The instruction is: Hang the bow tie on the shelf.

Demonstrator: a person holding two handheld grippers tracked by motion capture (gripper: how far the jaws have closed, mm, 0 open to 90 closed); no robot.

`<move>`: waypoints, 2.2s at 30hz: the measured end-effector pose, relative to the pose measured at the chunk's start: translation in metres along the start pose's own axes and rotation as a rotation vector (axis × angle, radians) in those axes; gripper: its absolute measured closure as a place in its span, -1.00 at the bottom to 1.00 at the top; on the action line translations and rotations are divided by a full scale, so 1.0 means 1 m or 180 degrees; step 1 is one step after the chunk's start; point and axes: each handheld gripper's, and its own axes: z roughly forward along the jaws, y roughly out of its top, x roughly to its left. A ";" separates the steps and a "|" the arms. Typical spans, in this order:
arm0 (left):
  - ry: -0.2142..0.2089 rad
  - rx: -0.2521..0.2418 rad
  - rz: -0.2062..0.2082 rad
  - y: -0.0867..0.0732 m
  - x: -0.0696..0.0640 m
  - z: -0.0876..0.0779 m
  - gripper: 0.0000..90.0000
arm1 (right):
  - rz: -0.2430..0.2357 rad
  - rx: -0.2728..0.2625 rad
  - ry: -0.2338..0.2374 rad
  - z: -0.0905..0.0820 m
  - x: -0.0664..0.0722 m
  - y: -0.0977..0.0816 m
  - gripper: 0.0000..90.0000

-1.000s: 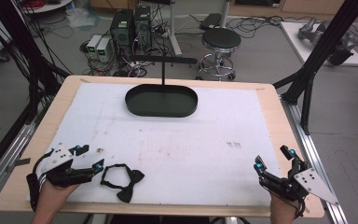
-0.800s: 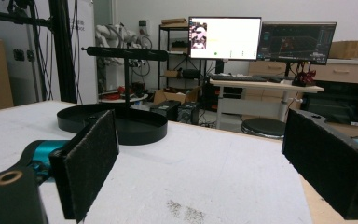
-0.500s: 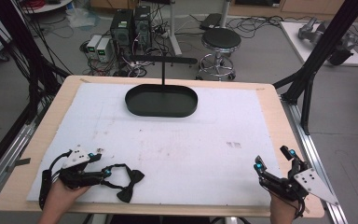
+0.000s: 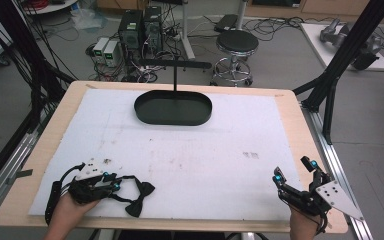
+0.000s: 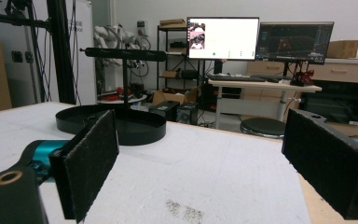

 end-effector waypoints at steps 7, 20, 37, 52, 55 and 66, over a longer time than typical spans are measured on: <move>-0.0005 0.0007 0.0083 -0.001 -0.001 -0.001 0.90 | 0.0002 0.0011 0.0004 0.000 0.001 0.000 -0.78; 0.0315 -0.0604 0.0419 0.012 -0.019 -0.016 0.92 | -0.0011 -0.0016 0.0017 0.001 0.002 0.000 -0.78; 0.1048 -0.2130 0.0717 0.035 -0.031 -0.060 0.93 | -0.0027 -0.0012 0.0082 0.005 0.008 0.000 -0.78; 0.1341 -0.2724 0.0790 0.084 -0.034 -0.051 0.93 | -0.0052 -0.0017 0.0117 0.008 0.011 -0.001 -0.78; 0.1376 -0.2791 0.0832 0.098 -0.029 -0.046 0.93 | -0.0057 -0.0031 0.0123 0.008 0.011 -0.001 -0.78; 0.1398 -0.3024 0.0919 0.136 -0.016 -0.025 0.93 | -0.0060 -0.0083 0.0131 0.008 0.011 -0.003 -0.78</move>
